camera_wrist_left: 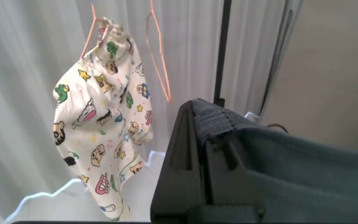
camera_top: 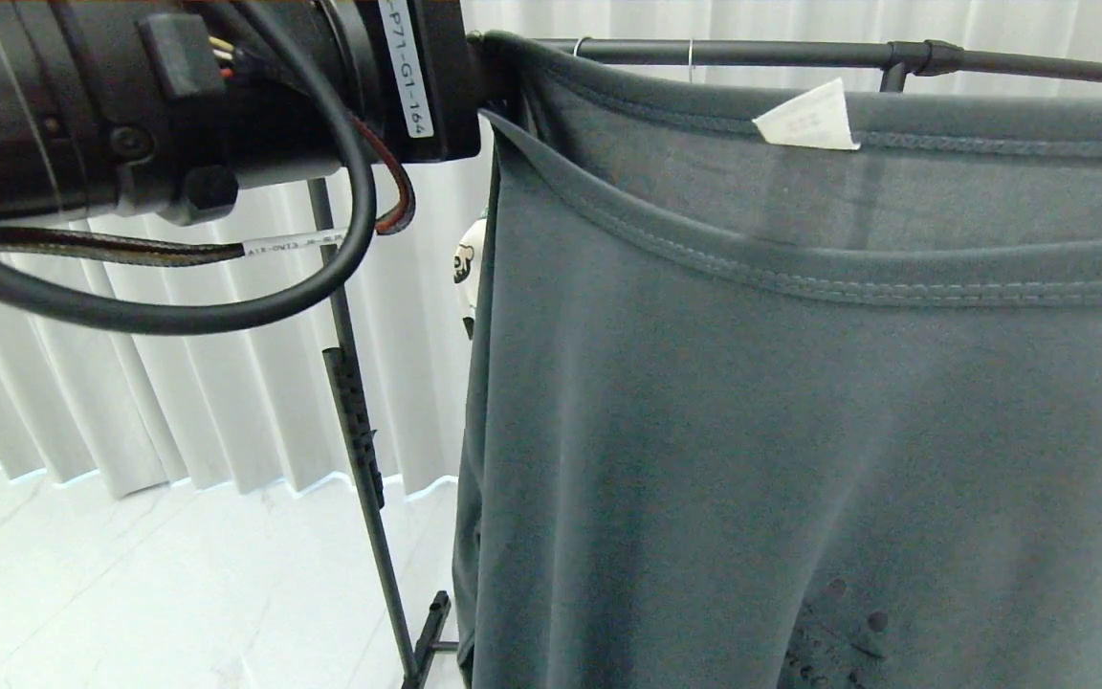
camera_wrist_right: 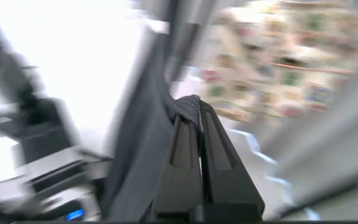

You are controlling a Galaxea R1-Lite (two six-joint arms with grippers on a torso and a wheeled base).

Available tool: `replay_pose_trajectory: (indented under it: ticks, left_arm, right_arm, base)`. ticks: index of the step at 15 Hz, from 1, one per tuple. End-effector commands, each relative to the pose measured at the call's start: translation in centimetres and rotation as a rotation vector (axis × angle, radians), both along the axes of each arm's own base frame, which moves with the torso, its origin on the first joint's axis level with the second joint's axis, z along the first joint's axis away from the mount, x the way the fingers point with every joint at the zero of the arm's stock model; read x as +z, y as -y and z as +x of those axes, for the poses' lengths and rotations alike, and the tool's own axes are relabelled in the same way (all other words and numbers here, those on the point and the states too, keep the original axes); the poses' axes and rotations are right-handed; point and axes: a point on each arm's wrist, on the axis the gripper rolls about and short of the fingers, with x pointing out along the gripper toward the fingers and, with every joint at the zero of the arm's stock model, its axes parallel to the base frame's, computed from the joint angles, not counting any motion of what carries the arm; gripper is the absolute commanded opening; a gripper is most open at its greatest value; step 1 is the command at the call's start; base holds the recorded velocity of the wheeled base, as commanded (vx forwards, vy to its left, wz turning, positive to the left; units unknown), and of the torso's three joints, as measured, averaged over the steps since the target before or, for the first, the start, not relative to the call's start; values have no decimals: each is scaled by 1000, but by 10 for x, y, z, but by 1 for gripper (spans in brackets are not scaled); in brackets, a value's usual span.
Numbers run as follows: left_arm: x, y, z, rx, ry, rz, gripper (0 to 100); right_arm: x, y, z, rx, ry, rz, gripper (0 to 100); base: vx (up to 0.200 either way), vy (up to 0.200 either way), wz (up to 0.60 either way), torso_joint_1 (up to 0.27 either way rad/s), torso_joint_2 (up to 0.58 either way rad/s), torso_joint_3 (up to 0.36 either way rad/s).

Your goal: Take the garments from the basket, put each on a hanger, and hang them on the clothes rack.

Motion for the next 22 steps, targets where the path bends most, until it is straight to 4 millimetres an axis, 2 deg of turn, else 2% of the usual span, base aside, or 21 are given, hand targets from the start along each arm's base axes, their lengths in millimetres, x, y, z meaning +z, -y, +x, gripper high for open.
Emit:
replay_pose_trajectory:
  ticks: [1, 6, 9, 11, 13, 17, 19, 22]
  left_arm:
    - [-3, 2, 6, 13, -10, 10, 0]
    - [-6, -7, -1, 16, -45, 43, 0]
    - [-8, -23, -17, 9, -131, 84, 0]
    - [-8, -47, -44, -124, -246, 113, 0]
    - [-8, -68, -69, -258, -317, 128, 0]
    - [-6, -77, -89, -359, -329, 108, 0]
    - [-6, -77, -103, -439, -349, 82, 0]
    - [-10, -78, -109, -475, -360, 95, 0]
  right_arm:
    - [-5, -5, -4, 50, -20, -20, 0]
    - [-12, 1, -1, -21, -19, -37, 0]
    - [-17, -2, 15, -156, -7, -34, 0]
    - [-22, -27, 46, -228, 65, 41, 0]
    - [-25, -49, 68, -251, 93, 88, 0]
    - [-33, -87, 98, -248, 110, 116, 0]
    - [-35, -96, 104, -246, 112, 120, 0]
    - [-34, -91, 101, -254, 111, 120, 0]
  base:
    - [0, 0, 0, 0, 0, 0]
    - [0, 0, 0, 0, 0, 0]
    - [0, 0, 0, 0, 0, 0]
    - [0, 0, 0, 0, 0, 0]
    - [0, 0, 0, 0, 0, 0]
    - [0, 0, 0, 0, 0, 0]
    - [0, 0, 0, 0, 0, 0]
    - [0, 0, 0, 0, 0, 0]
